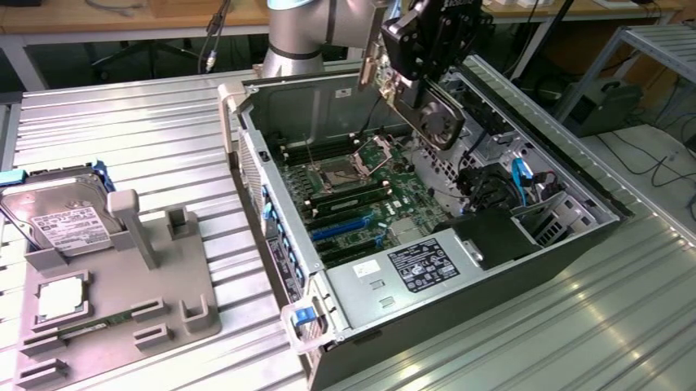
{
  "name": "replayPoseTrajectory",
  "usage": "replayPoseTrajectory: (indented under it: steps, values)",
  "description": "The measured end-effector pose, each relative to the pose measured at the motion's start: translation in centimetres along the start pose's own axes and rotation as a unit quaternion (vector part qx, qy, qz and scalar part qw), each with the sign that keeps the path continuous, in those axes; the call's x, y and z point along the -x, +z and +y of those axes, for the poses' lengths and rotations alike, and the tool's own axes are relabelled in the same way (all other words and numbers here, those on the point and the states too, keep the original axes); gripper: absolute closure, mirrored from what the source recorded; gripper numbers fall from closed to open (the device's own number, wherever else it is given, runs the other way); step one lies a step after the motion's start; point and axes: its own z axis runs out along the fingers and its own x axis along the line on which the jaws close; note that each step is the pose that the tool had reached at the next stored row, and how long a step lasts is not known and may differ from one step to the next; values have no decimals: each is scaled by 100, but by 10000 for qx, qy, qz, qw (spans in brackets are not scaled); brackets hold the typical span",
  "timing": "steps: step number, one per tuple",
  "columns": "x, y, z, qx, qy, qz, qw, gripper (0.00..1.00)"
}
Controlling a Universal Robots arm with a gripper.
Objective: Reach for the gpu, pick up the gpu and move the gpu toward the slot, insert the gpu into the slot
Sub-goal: 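Insert the gpu into the slot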
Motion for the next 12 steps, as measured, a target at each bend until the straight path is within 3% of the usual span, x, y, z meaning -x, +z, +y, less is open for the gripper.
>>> replayPoseTrajectory:
  steps: [5, 6, 8, 10, 12]
  values:
    - [0, 0, 0, 8, -441, -10, 9990, 73]
    - [0, 0, 0, 12, -661, -15, 9978, 73]
    - [0, 0, 0, 16, -858, -19, 9963, 73]
    - [0, 1, 0, 21, -1159, -26, 9933, 73]
    - [0, 1, 0, 24, -1331, -30, 9911, 73]
